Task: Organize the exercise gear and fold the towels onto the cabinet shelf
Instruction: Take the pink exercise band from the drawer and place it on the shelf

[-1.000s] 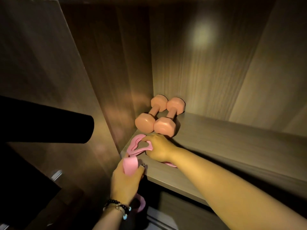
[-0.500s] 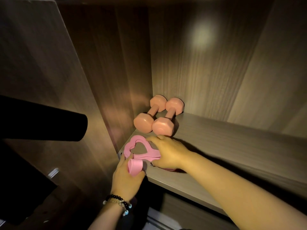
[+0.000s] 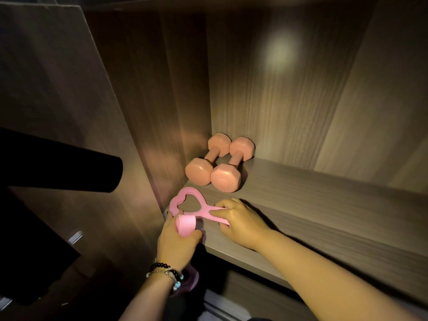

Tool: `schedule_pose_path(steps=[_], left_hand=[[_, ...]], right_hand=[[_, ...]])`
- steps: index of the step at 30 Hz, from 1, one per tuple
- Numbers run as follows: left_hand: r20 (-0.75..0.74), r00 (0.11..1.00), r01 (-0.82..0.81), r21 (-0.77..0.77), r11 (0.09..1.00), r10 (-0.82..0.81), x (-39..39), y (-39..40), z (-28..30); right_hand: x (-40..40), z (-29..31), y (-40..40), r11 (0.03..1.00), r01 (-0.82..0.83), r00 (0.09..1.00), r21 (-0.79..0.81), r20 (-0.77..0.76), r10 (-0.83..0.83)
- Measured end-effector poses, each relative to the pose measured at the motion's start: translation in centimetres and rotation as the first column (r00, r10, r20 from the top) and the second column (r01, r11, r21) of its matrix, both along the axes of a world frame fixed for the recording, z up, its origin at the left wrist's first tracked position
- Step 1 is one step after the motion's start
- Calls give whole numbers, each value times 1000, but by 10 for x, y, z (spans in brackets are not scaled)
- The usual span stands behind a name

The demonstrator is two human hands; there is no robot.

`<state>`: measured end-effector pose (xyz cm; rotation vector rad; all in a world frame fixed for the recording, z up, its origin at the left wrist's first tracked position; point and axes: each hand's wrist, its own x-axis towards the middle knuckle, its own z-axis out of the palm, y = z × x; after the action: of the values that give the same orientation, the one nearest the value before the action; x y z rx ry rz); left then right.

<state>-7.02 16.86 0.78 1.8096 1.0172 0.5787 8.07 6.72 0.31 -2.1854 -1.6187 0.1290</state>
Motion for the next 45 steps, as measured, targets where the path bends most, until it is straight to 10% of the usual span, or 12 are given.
schedule_pose_path(steps=[14,19,32,45], left_hand=[[287,953,-75,-81,994,95,-18,-15,27],[435,895,21,-252,967,94,-28,-25,59],[665,747,348,-411,842,16,-55,-112,126],[363,930,151,-529,835,62,-71,-167,103]], right_hand=[[1,23,-13,1000,-18,997,-14,74,19],[-27,47,-41,961,148,962,236,-259,-85],[-114,73,-151,968,205,754,142,-654,-64],[-133,124,-242,864,473,588,171,-792,-165]])
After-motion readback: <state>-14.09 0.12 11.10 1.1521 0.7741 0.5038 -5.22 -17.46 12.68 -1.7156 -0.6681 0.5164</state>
